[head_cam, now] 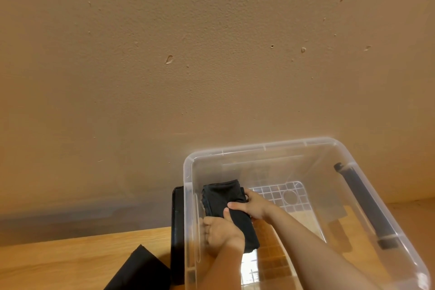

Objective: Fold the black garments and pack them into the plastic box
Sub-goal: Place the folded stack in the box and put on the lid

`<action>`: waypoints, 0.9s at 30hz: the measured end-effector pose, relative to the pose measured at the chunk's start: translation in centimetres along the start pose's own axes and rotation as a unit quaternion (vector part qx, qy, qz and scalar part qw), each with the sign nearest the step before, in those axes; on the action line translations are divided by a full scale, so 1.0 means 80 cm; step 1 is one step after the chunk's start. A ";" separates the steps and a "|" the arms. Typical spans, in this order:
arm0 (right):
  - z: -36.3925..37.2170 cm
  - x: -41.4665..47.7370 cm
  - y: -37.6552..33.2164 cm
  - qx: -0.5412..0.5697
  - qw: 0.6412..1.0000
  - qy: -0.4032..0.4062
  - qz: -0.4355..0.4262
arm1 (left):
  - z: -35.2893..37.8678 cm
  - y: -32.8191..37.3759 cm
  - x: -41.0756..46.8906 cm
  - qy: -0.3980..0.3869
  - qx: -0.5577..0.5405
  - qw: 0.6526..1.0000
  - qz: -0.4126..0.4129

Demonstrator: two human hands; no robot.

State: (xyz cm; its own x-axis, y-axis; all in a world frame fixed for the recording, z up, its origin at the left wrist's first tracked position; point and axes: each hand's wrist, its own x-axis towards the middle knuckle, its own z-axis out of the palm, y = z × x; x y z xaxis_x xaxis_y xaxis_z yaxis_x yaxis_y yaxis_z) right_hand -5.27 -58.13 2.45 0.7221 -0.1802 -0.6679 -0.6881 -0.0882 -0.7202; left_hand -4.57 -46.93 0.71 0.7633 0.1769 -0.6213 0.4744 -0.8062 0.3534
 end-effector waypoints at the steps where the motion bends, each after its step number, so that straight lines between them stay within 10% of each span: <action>1: 0.000 0.001 0.000 0.001 1.000 0.001 0.000 | 0.001 -0.001 0.002 -0.003 -0.002 1.000 -0.001; 12: 0.003 -0.009 -0.009 -0.022 1.000 0.001 -0.004 | -0.060 0.034 -0.025 -0.096 -0.043 0.994 -0.026; 23: 0.011 -0.020 -0.016 -0.043 0.999 -0.019 0.010 | -0.214 0.020 -0.095 -0.007 0.027 0.877 0.480; 27: 0.019 -0.022 -0.019 -0.031 0.999 -0.011 0.021 | -0.232 -0.004 -0.076 0.071 0.074 0.863 0.495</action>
State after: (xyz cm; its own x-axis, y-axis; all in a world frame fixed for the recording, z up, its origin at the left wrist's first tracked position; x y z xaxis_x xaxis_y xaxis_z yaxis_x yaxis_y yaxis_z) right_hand -5.36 -56.17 4.40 0.6940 -0.1625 -0.7014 -0.7199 -0.1412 -0.6796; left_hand -1.22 -37.27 17.39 0.8132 -0.5812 0.0286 -0.4938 -0.6632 0.5624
